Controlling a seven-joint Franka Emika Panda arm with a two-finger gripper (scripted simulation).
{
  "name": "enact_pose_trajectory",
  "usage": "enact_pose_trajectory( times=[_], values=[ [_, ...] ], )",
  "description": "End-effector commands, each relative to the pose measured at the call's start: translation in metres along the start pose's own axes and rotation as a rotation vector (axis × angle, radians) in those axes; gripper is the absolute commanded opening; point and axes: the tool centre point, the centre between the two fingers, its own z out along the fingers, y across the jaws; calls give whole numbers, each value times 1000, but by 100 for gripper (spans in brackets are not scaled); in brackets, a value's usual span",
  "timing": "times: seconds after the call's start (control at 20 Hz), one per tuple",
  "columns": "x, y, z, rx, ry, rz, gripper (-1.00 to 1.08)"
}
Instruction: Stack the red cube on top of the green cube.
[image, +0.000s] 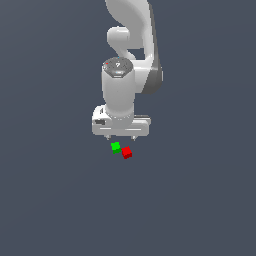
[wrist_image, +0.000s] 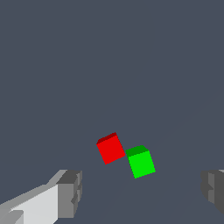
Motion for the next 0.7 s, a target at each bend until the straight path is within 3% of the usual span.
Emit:
enact_pose_trajectory(
  times=[0.0, 0.65],
  values=[
    [0, 0, 0, 0, 0, 0, 100],
    [-6, -8, 34, 7, -7, -135, 100]
  ],
)
